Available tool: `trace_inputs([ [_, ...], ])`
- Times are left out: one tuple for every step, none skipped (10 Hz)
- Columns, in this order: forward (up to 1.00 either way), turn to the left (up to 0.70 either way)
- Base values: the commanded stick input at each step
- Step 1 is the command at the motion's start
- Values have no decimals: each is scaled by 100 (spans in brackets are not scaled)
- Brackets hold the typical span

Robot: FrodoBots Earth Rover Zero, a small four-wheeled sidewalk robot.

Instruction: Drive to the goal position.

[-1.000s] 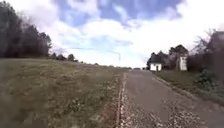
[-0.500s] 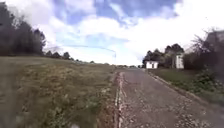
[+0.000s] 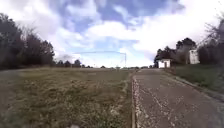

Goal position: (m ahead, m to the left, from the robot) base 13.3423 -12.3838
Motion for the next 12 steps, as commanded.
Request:
trace_inputs([
  [0,0],
  [0,-4],
  [0,-28],
  [0,-84],
  [0,-85],
  [0,-85],
  [0,-85],
  [0,-85],
  [0,-85],
  [0,-85],
  [0,-85],
  [0,-85],
])
